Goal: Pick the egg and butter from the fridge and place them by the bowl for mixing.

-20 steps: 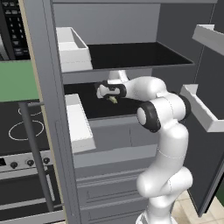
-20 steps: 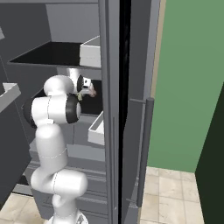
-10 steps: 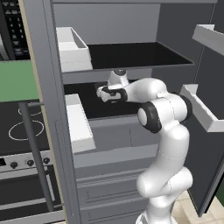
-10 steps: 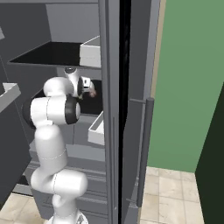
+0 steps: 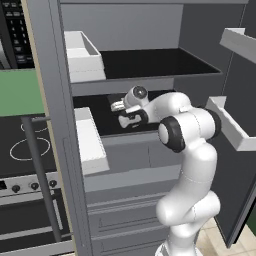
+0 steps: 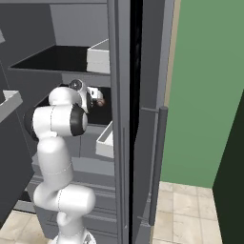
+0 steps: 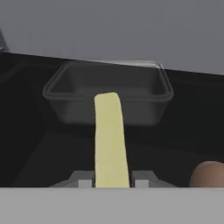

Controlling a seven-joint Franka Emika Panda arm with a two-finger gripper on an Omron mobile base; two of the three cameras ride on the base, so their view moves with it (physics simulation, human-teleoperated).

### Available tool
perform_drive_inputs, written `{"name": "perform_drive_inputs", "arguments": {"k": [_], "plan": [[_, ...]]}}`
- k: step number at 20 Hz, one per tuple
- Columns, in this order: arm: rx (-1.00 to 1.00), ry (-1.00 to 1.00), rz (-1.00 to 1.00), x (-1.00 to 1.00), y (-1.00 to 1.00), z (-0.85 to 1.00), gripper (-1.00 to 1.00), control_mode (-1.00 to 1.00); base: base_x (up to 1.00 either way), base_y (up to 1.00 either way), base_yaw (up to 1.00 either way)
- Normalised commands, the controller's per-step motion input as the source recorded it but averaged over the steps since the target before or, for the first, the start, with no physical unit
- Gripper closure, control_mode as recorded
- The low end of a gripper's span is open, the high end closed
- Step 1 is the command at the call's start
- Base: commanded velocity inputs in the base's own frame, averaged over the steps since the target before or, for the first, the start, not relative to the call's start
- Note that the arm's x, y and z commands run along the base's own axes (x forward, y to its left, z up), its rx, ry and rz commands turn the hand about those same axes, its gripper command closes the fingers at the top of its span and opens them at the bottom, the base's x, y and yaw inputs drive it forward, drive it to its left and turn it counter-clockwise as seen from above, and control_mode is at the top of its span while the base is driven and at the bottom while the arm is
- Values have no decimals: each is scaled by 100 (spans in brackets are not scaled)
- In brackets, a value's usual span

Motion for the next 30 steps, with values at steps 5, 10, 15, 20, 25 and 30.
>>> {"name": "perform_drive_inputs", "arguments": {"k": [5,10,15,20,25,30], "plan": [[0,-10,0,-46,2,6,100,-100,0,0,0],[0,-30,0,-100,7,13,100,-100,0,0,0],[1,-35,-1,-100,6,14,100,-100,0,0,0],[7,-14,-4,-100,10,84,100,-100,0,0,0],[9,7,-17,-100,35,100,100,-100,0,0,0],[12,44,-17,-100,23,100,100,-100,0,0,0]]}}
